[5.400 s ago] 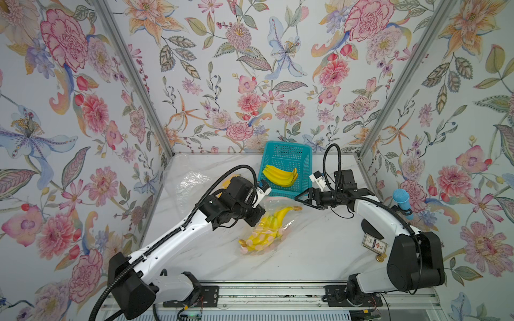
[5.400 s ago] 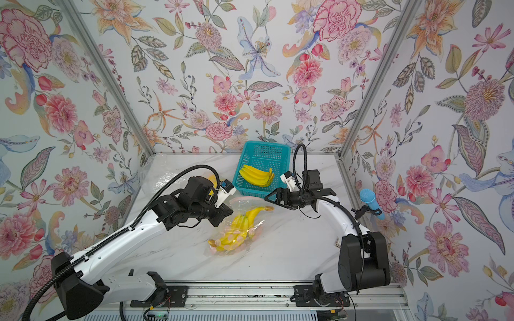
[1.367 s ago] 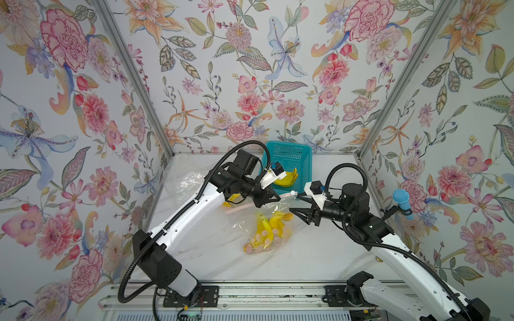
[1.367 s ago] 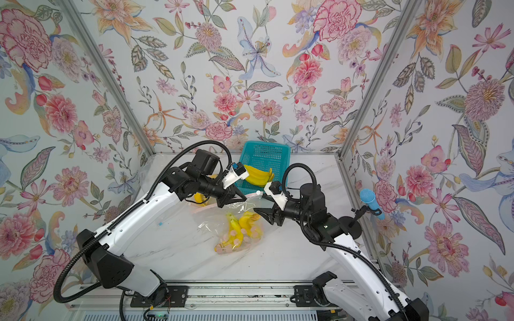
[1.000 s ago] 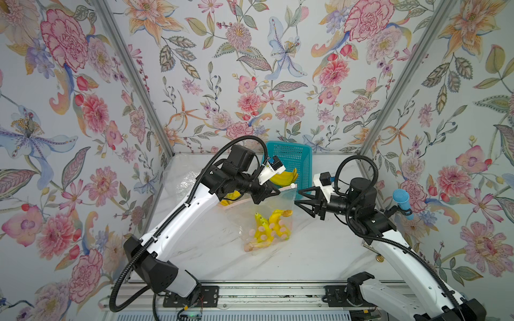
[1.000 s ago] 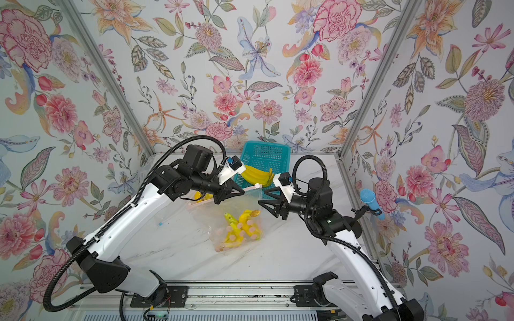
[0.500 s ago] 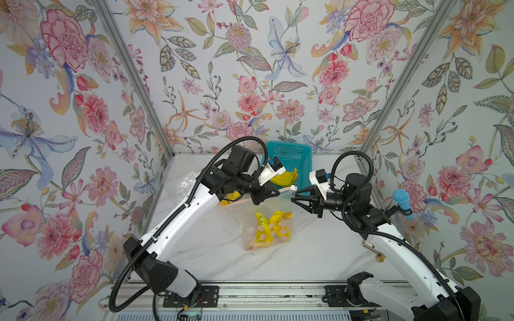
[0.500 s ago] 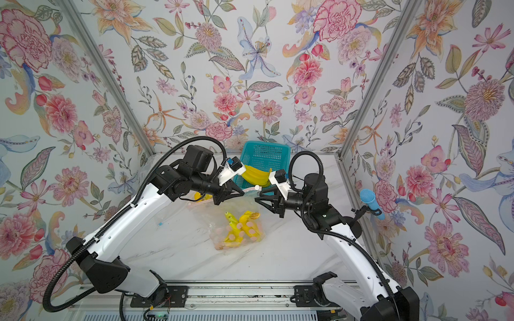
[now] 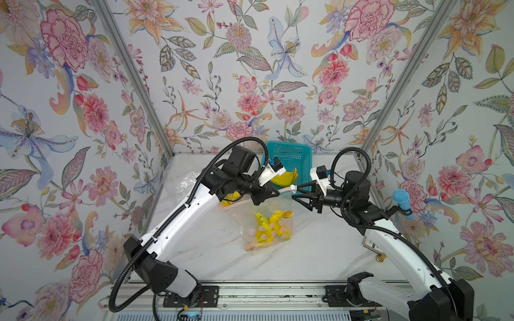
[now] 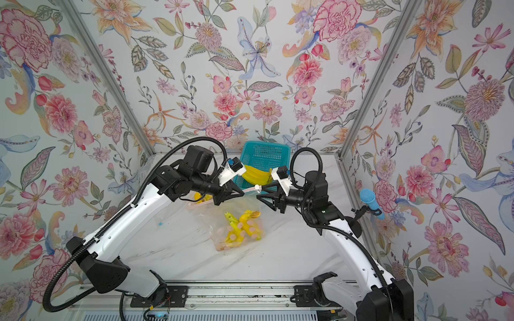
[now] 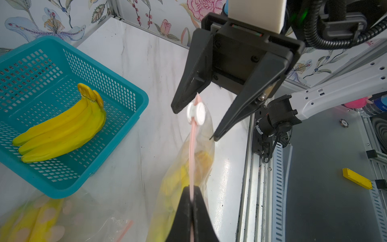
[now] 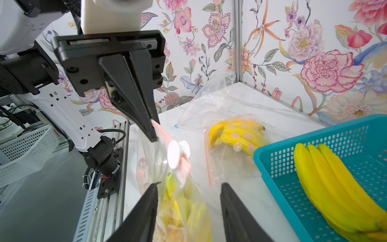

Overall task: Open the zip-top bag and take out the banana
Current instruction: Pick up the zipper food storage bag at the center of the board.

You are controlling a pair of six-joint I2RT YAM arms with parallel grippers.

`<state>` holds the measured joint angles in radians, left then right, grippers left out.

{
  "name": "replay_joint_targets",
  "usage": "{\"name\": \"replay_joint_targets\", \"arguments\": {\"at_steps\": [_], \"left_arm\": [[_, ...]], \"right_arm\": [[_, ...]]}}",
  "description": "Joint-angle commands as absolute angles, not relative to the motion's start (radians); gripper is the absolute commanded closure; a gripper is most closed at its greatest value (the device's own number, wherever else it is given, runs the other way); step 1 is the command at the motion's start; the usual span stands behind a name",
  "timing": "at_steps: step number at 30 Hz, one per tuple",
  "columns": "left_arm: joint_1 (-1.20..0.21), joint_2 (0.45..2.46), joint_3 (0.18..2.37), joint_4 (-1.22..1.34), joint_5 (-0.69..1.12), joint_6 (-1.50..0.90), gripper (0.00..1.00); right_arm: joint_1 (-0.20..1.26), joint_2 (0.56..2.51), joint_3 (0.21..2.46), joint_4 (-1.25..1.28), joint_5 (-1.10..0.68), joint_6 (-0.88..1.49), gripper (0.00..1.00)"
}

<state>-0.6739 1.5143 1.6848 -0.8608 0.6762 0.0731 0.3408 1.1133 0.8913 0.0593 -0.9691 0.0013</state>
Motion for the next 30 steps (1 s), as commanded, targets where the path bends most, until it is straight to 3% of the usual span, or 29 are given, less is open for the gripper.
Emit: {"name": "replay_joint_targets", "arguments": {"at_steps": [1, 7, 11, 14, 19, 25, 30], "left_arm": [[-0.683, 1.497, 1.710, -0.880, 0.678, 0.095, 1.00], [-0.683, 1.501, 1.711, -0.884, 0.669, 0.097, 1.00], [-0.683, 1.505, 1.712, -0.891, 0.655, 0.098, 1.00], [-0.683, 1.506, 1.715, -0.894, 0.643, 0.098, 1.00], [-0.683, 1.509, 1.716, -0.897, 0.635, 0.094, 1.00], [-0.683, 1.512, 1.721, -0.899, 0.634, 0.092, 1.00], [-0.683, 1.514, 1.728, -0.900, 0.633, 0.094, 1.00]], "right_arm": [[0.349, 1.120, 0.929, 0.109, -1.037, -0.007, 0.50], [0.358, 1.125, 0.945, 0.111, -1.063, -0.010, 0.56], [0.358, 1.118, 0.946, 0.106, -1.064, -0.009, 0.64], [0.358, 1.111, 0.941, 0.098, -1.063, -0.012, 0.76], [0.360, 1.096, 0.925, 0.097, -1.057, -0.010, 0.82], [0.360, 1.082, 0.910, 0.093, -1.051, -0.009, 0.80], [0.373, 1.083, 0.899, 0.091, -1.047, -0.005, 0.67]]}}
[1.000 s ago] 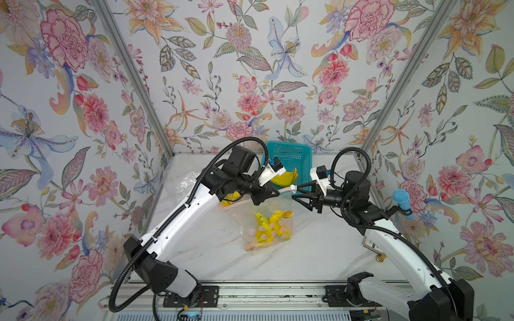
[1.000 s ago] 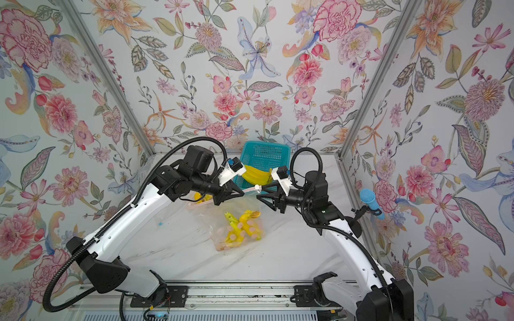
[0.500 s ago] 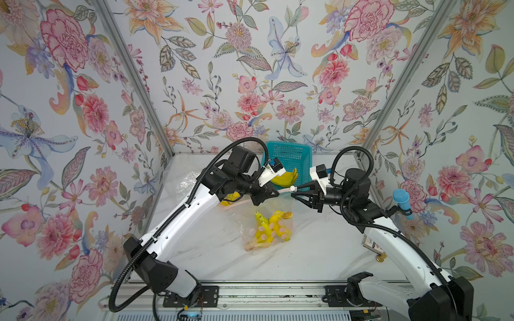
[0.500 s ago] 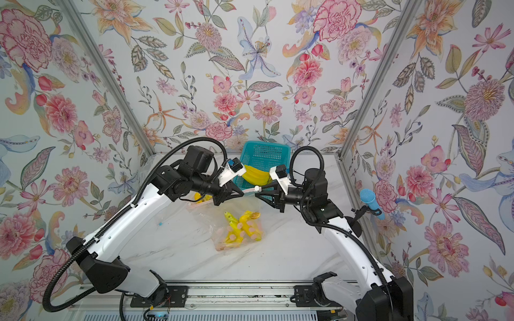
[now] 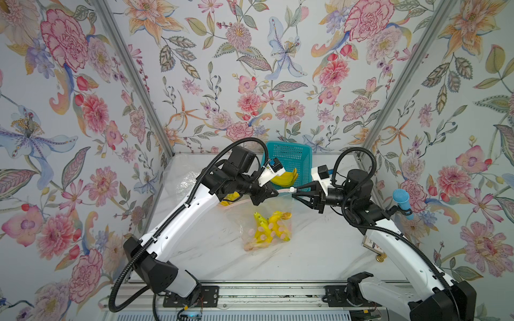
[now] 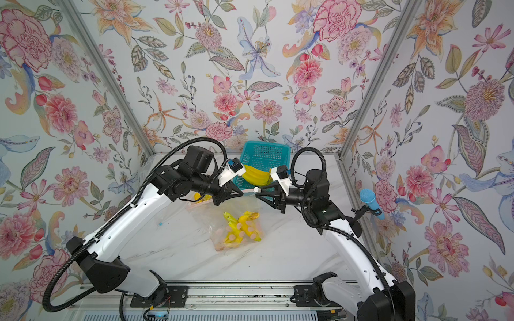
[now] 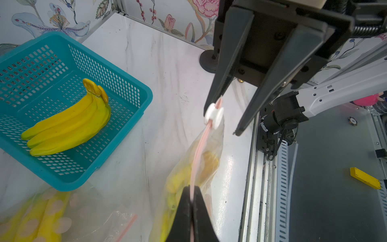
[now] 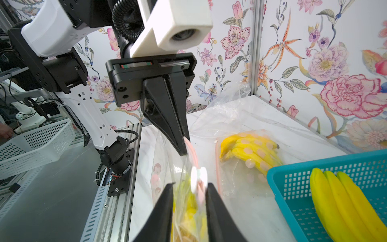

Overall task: Open the zip-top bag and take out the banana
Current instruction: Pick up the zipper food storage bag at the center of the board.

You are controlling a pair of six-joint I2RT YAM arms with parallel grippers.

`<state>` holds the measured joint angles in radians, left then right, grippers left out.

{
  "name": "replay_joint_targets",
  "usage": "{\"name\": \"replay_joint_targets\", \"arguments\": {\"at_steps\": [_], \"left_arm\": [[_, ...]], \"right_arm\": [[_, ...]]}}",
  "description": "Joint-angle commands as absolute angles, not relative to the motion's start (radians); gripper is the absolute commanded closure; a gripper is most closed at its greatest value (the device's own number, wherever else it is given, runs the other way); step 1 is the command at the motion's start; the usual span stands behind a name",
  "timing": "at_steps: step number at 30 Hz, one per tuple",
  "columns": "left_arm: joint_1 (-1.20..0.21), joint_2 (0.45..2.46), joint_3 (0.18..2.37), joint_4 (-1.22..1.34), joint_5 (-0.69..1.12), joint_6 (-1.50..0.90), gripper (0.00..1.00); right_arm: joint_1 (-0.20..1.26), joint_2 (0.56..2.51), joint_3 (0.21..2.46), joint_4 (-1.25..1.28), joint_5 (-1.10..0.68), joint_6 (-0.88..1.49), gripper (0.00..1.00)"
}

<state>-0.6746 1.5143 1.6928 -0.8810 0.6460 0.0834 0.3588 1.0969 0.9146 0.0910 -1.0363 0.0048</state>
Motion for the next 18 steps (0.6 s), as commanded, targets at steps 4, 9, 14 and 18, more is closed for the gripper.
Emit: {"name": "replay_joint_targets", "arguments": {"at_steps": [4, 9, 14, 18], "left_arm": [[-0.684, 1.513, 1.728, -0.900, 0.635, 0.095, 1.00], [-0.683, 1.508, 1.720, -0.903, 0.629, 0.099, 1.00], [-0.683, 1.509, 1.721, -0.904, 0.626, 0.101, 1.00], [-0.681, 1.510, 1.724, -0.907, 0.621, 0.104, 1.00]], "right_arm": [[0.391, 1.092, 0.894, 0.087, -1.038, -0.008, 0.67], [0.400, 1.093, 0.893, 0.094, -1.026, -0.009, 0.69], [0.400, 1.099, 0.893, 0.091, -1.027, -0.012, 0.76], [0.400, 1.099, 0.889, 0.086, -1.027, -0.014, 0.79]]}}
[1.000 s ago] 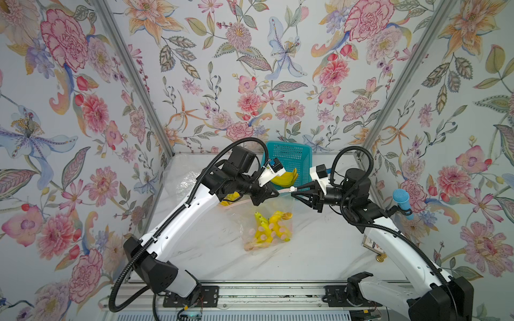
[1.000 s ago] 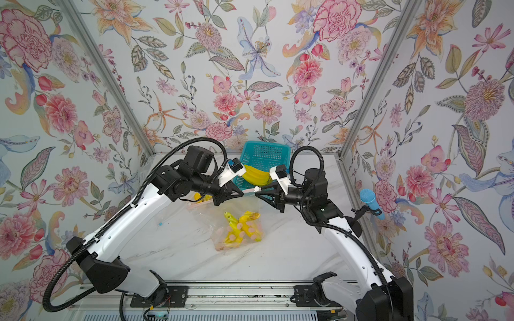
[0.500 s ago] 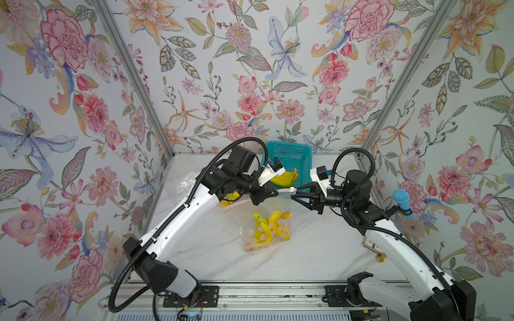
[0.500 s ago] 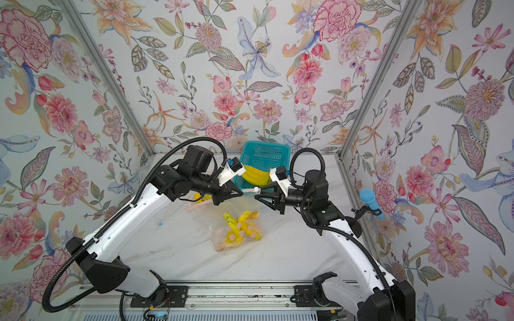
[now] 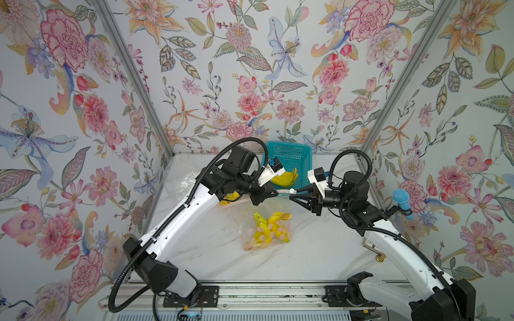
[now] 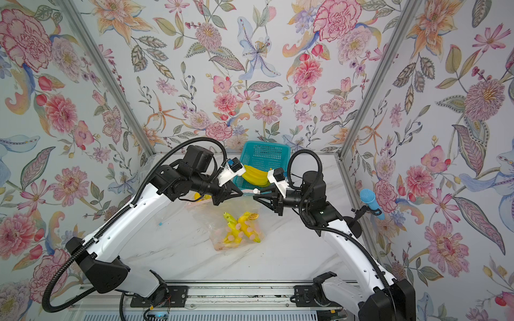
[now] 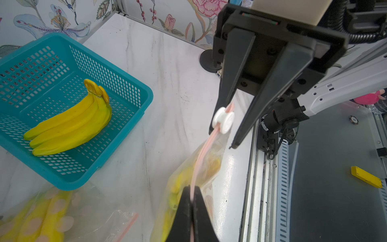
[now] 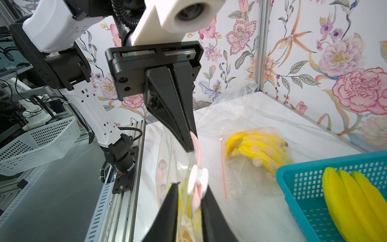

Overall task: Open the zip-top bag and take out the banana
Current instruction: Pick up the zipper food storage bag at the center of the board, then unzip the zipper on the zipper food storage bag.

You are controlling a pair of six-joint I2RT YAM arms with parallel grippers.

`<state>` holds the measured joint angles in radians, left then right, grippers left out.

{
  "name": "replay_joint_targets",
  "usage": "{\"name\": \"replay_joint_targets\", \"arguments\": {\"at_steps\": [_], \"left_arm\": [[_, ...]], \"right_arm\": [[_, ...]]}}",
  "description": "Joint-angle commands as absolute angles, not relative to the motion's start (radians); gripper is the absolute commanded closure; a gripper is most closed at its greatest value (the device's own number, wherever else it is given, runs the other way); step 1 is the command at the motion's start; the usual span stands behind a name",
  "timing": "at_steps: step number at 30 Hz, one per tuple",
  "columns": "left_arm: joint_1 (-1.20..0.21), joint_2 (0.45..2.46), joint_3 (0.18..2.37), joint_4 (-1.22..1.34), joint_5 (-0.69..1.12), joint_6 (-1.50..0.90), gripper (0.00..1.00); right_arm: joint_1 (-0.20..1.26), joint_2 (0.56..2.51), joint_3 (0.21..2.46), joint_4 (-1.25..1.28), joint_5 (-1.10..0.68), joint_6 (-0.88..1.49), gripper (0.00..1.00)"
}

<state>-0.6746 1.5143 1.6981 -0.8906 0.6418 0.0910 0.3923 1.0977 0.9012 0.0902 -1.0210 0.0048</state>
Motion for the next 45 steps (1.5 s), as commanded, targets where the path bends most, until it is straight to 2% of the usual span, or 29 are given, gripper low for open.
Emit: {"name": "replay_joint_targets", "arguments": {"at_steps": [1, 3, 7, 11, 13, 15, 17, 18, 20, 23, 26, 32, 45], "left_arm": [[-0.681, 1.512, 1.723, -0.907, 0.621, 0.103, 1.00], [-0.681, 1.512, 1.724, -0.907, 0.620, 0.103, 1.00], [-0.681, 1.513, 1.723, -0.904, 0.618, 0.101, 1.00], [-0.682, 1.511, 1.726, -0.902, 0.609, 0.097, 1.00], [-0.681, 1.509, 1.728, -0.902, 0.606, 0.095, 0.96], [-0.680, 1.509, 1.729, -0.900, 0.613, 0.096, 0.87], [-0.683, 1.508, 1.731, -0.895, 0.617, 0.098, 0.60], [-0.682, 1.506, 1.733, -0.891, 0.617, 0.098, 0.53], [-0.683, 1.501, 1.740, -0.875, 0.635, 0.097, 0.41], [-0.684, 1.494, 1.757, -0.838, 0.691, 0.099, 0.34], [-0.683, 1.497, 1.763, -0.806, 0.739, 0.104, 0.32], [-0.704, 1.554, 1.824, -0.850, 0.776, 0.134, 0.36], [-0.720, 1.607, 1.824, -0.864, 0.795, 0.186, 0.40]], "right_arm": [[0.399, 1.098, 0.887, 0.082, -1.028, -0.015, 0.79], [0.400, 1.097, 0.887, 0.072, -1.027, -0.024, 0.82], [0.399, 1.095, 0.886, 0.052, -1.024, -0.038, 0.96], [0.398, 1.088, 0.884, 0.049, -1.022, -0.044, 1.00], [0.396, 1.087, 0.885, 0.044, -1.023, -0.050, 1.00], [0.394, 1.085, 0.889, 0.037, -1.022, -0.059, 1.00], [0.394, 1.084, 0.899, 0.021, -1.023, -0.077, 1.00], [0.394, 1.085, 0.905, 0.009, -1.023, -0.087, 1.00], [0.395, 1.090, 0.931, -0.039, -1.023, -0.130, 1.00], [0.397, 1.095, 0.971, -0.124, -1.020, -0.201, 1.00], [0.404, 1.091, 0.995, -0.191, -1.021, -0.279, 1.00], [0.416, 1.069, 0.995, -0.231, -1.028, -0.405, 1.00], [0.424, 1.101, 1.026, -0.232, -1.048, -0.416, 1.00]]}}
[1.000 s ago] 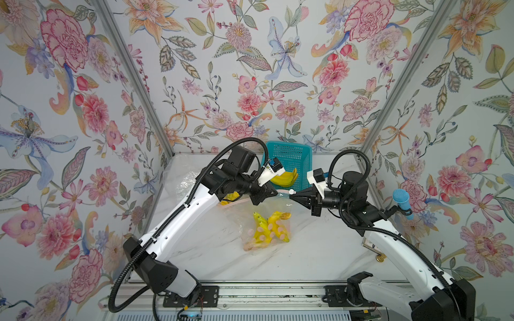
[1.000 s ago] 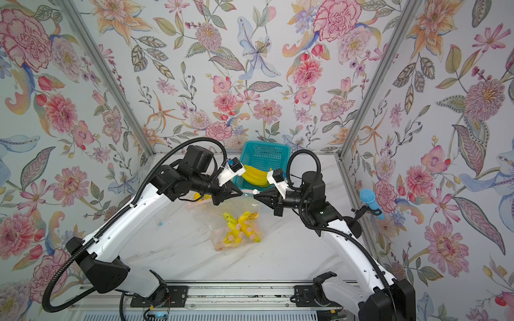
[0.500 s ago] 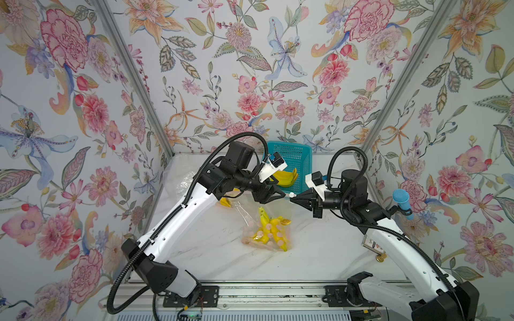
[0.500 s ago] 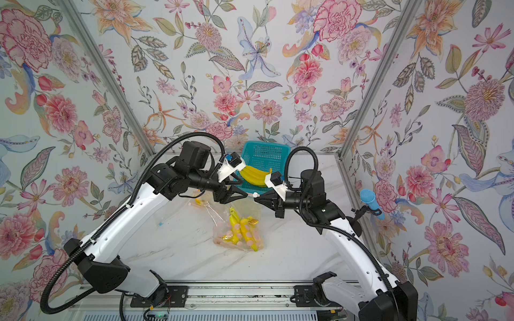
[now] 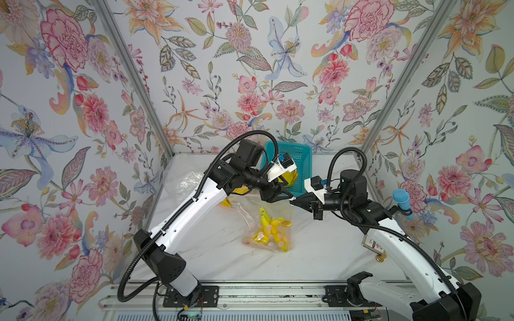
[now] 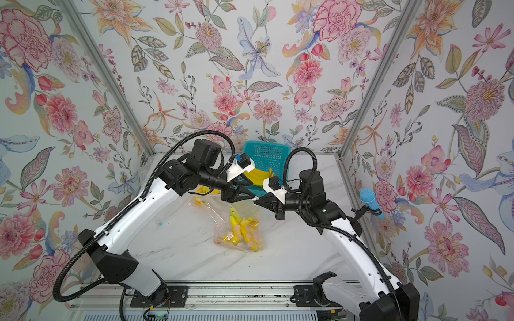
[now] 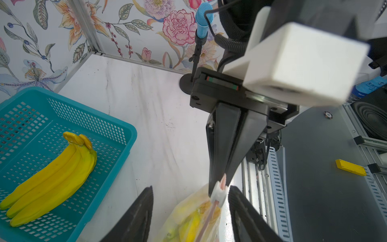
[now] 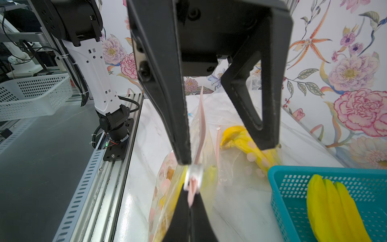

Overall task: Open the zip-top bag and take out the banana
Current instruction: Unzip the zipper on the zipper food storage bag.

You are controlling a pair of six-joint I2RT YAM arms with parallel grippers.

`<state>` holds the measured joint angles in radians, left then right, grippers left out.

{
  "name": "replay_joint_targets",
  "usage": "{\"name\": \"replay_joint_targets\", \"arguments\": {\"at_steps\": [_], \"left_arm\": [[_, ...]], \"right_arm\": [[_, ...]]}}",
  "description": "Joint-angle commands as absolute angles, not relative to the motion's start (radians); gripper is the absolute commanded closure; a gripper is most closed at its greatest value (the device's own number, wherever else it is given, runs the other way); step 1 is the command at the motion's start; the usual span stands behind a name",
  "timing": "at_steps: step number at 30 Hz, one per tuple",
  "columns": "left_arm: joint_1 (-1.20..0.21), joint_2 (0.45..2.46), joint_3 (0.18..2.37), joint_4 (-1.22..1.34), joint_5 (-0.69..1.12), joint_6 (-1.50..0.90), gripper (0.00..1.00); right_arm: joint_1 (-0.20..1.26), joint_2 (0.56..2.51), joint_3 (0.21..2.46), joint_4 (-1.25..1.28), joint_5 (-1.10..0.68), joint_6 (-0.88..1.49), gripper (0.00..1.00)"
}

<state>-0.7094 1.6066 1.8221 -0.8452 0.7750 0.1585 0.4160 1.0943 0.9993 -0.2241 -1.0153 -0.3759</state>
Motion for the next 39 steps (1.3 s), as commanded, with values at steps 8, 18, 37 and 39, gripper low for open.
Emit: {"name": "replay_joint_targets", "arguments": {"at_steps": [8, 18, 37, 39], "left_arm": [[-0.729, 1.622, 1.822, -0.854, 0.821, 0.179, 0.43], [-0.745, 1.618, 1.793, -0.864, 0.841, 0.195, 0.50], [-0.746, 1.610, 1.782, -0.879, 0.828, 0.215, 0.79], [-0.746, 1.607, 1.782, -0.880, 0.816, 0.216, 0.82]], "right_arm": [[0.425, 1.104, 1.022, -0.233, -1.053, -0.417, 1.00], [0.412, 1.098, 0.999, -0.210, -1.064, -0.394, 1.00], [0.412, 1.106, 0.983, -0.146, -1.058, -0.316, 1.00], [0.413, 1.107, 0.979, -0.139, -1.051, -0.303, 1.00]]}}
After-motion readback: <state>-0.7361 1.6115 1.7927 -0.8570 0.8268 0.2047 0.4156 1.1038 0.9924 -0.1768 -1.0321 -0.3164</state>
